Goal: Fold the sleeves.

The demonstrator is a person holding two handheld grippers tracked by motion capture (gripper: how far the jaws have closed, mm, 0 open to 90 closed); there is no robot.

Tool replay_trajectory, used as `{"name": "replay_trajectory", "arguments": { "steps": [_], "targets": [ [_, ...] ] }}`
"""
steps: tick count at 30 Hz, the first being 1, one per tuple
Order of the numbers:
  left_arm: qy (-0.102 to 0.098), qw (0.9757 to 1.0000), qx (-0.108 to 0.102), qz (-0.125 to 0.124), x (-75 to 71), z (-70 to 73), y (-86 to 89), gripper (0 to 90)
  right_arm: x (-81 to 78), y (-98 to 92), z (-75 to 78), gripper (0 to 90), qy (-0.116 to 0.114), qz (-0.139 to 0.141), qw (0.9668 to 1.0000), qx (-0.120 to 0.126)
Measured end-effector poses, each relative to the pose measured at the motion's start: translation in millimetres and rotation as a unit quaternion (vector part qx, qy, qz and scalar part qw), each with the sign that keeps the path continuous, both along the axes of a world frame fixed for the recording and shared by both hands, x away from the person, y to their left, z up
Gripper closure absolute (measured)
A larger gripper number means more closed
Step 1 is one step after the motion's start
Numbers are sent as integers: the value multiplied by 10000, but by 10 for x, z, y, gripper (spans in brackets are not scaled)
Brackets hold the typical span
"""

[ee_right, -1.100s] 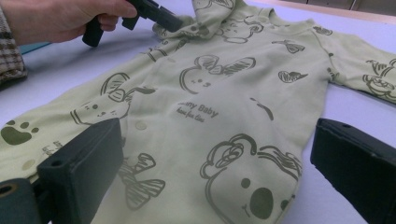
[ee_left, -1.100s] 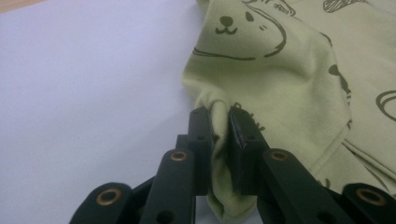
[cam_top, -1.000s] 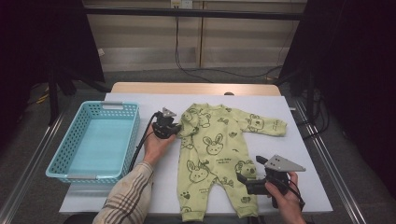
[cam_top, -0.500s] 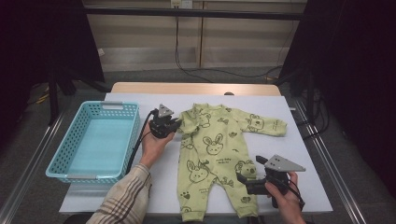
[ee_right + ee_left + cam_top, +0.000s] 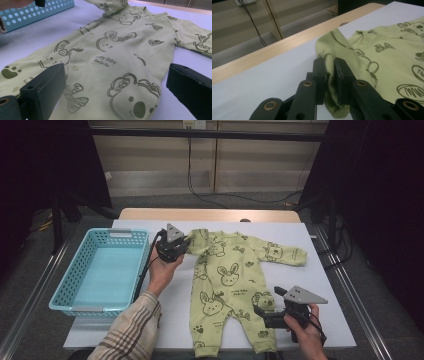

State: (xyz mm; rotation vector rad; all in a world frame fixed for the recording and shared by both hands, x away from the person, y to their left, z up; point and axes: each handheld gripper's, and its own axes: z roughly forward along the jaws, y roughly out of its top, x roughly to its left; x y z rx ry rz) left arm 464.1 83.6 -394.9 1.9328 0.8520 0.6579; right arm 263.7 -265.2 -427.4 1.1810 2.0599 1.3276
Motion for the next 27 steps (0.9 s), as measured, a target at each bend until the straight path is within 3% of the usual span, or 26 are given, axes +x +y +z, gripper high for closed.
{"name": "replay_trajectory", "arguments": {
  "steps": [7, 13, 19, 21, 27],
  "targets": [
    [-127, 9993, -321, -118, 14, 118, -37, 802, 7, -3, -5, 23, -18, 15, 10000, -54],
    [-297, 9983, -358, -363, 0, 199, -129, 801, 5, -2, -3, 23, -10, 14, 10000, -15],
    [-236, 9965, -477, -651, -14, 182, -264, 796, 2, -2, -1, 23, 3, 15, 10000, 0],
    [-253, 9960, -331, -785, -31, 151, -323, 795, 2, -3, 0, 23, 3, 13, 10000, -1],
    [-235, 9950, -223, -948, -53, 77, -462, 781, -2, -3, 2, 23, 4, 14, 10000, 1]
  ]
}}
